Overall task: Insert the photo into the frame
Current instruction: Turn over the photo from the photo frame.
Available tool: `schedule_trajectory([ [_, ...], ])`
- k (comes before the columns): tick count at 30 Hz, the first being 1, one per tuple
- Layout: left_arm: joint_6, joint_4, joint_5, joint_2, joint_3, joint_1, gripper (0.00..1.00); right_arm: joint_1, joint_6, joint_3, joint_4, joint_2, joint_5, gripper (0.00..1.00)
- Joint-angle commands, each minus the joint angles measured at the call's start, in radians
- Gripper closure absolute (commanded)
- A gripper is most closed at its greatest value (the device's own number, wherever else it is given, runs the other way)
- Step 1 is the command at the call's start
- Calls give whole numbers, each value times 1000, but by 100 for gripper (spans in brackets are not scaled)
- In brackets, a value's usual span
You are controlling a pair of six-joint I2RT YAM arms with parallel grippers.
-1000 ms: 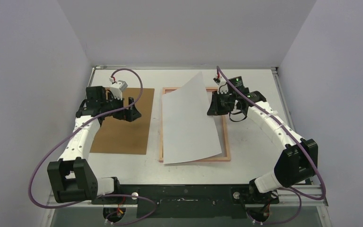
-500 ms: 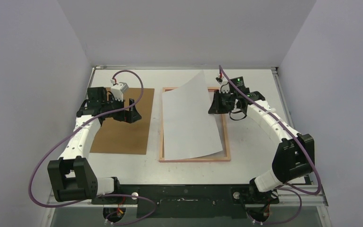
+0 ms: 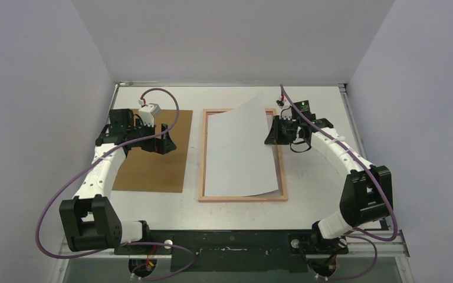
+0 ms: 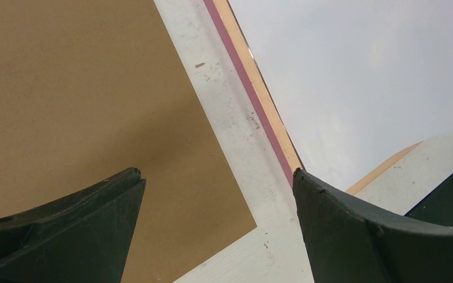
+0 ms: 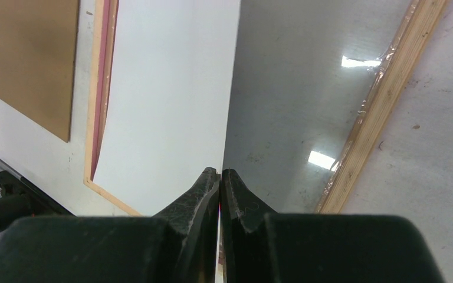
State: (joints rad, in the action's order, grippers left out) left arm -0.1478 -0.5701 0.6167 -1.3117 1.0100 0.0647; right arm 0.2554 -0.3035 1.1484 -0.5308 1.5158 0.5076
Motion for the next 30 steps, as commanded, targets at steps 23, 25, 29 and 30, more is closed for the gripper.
schedule_trajectory([
  [23, -20, -29, 0, -1, 61, -14, 4, -25, -12, -35, 157, 43, 73, 95],
  [25, -20, -29, 0, -3, 59, -14, 3, -25, -17, -44, 170, 43, 78, 95],
  [29, -21, -29, 5, -1, 60, -14, 3, -25, -12, -45, 179, 49, 62, 95],
  [30, -21, -29, 5, -1, 59, -14, 3, -24, -11, -42, 178, 53, 58, 95],
])
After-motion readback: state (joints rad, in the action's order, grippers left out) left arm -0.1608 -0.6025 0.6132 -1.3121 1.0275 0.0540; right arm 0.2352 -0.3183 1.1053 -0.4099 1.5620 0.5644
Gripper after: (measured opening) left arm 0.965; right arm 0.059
